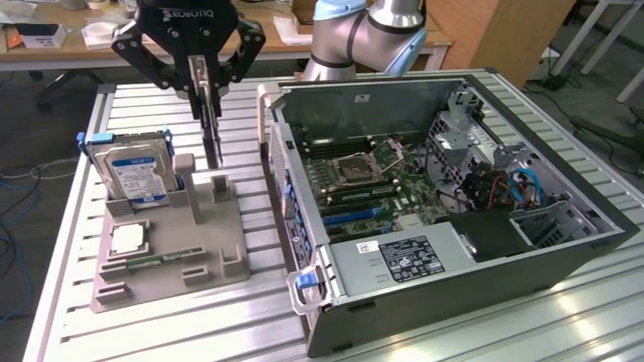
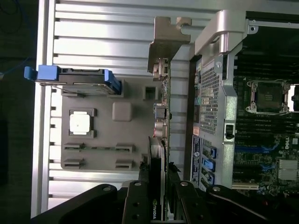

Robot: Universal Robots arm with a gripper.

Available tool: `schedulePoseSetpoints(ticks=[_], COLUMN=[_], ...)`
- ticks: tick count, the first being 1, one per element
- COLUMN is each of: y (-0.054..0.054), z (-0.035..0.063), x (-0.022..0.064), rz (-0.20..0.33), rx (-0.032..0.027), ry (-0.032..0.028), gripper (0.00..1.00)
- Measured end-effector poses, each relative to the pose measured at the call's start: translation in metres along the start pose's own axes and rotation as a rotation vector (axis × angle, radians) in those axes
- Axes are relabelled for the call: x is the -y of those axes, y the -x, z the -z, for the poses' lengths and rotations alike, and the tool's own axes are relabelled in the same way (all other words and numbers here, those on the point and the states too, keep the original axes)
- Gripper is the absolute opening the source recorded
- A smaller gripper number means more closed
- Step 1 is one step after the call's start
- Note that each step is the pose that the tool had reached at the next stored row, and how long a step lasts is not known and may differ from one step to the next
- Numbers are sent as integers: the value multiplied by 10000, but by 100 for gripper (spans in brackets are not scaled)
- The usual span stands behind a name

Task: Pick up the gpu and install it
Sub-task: 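Pick up the gpu and move the gpu toward the slot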

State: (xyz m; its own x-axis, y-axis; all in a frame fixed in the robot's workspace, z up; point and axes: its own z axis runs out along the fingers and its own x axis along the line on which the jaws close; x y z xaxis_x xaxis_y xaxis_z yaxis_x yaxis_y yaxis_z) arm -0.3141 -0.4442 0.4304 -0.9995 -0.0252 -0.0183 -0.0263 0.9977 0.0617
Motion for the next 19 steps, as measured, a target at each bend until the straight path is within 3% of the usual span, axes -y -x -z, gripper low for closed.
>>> schedulePoseSetpoints(ticks=[2,7,19], y=[23,195,724], z=[-3,-10,-24], x=[1,6,20], rz=[0,-2,-2], rx=[2,2,1], ry=[-4,-4,-5], gripper=[26,26,26])
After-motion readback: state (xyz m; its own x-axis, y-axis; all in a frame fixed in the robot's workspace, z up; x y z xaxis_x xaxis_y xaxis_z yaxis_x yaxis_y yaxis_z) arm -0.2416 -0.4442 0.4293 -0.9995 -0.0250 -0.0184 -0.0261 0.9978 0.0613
